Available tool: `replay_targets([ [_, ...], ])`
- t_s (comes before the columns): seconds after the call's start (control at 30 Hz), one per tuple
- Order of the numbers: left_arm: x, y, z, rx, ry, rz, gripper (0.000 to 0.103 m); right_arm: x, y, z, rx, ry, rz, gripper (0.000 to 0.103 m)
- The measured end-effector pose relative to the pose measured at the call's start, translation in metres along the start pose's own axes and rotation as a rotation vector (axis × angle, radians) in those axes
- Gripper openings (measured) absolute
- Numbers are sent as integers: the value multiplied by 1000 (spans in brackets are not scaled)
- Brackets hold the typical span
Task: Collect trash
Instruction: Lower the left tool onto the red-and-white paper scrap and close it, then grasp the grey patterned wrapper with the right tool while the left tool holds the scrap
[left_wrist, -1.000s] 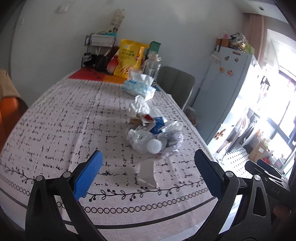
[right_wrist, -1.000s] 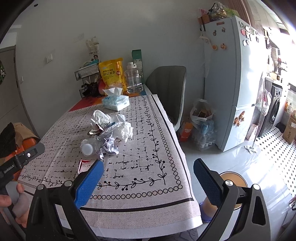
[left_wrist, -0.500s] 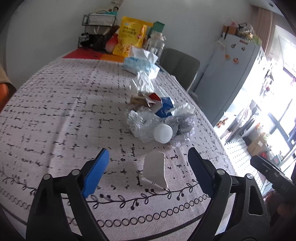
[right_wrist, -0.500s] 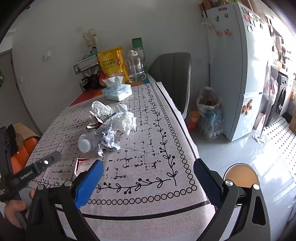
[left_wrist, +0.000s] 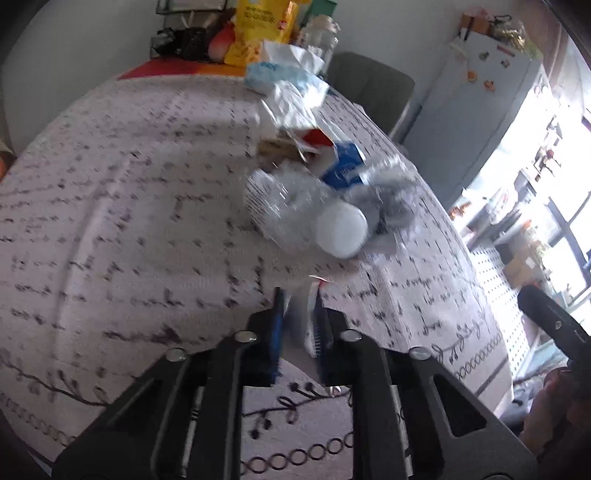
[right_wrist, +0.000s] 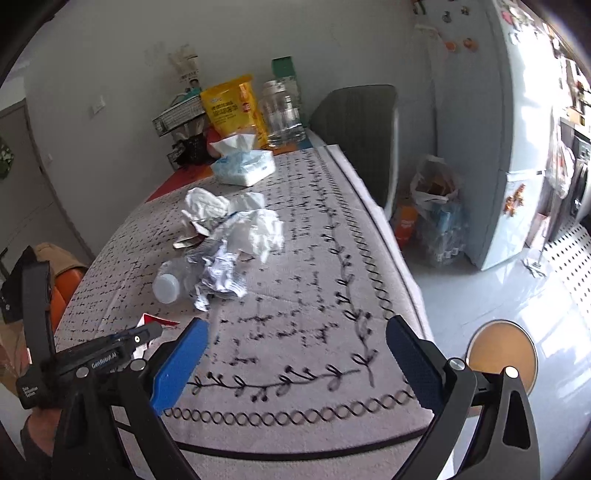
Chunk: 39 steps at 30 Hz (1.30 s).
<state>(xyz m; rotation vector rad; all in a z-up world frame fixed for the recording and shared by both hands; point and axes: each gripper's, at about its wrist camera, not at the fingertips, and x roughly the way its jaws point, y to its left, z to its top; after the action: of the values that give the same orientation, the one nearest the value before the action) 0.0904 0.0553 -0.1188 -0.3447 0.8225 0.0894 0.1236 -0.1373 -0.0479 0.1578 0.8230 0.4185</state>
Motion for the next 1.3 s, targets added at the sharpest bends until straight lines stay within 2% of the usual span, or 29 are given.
replay_targets([
  [0.3, -26, 39, 26, -116, -86, 23, 6, 25, 46, 30, -129, 43, 70, 89],
  [0.5, -32, 63, 33, -166, -119, 46, 6, 47, 66, 35, -167, 85, 89, 80],
  [0.6, -30, 74, 33, -188, -119, 51, 6, 56, 69, 34, -165, 100, 87, 79],
  [0.67, -27, 79, 34, -200, -117, 51, 6, 64, 70, 34, -163, 117, 82, 73],
  [0.93, -22, 89, 33, -221, -108, 56, 6, 87, 80, 41, -156, 138, 66, 72],
  [1.0, -22, 89, 33, -222, -115, 57, 6, 92, 81, 42, -156, 144, 70, 58],
  [1.07, -23, 88, 32, -221, -118, 56, 6, 97, 84, 40, -178, 164, 73, 26],
  [1.13, -23, 86, 31, -220, -118, 56, 6, 100, 84, 39, -185, 185, 84, 18],
  [1.23, -25, 80, 29, -211, -118, 57, 6, 89, 83, 37, -187, 159, 106, 10],
  [1.3, -29, 75, 28, -203, -126, 55, 6, 81, 81, 37, -184, 143, 110, 9],
])
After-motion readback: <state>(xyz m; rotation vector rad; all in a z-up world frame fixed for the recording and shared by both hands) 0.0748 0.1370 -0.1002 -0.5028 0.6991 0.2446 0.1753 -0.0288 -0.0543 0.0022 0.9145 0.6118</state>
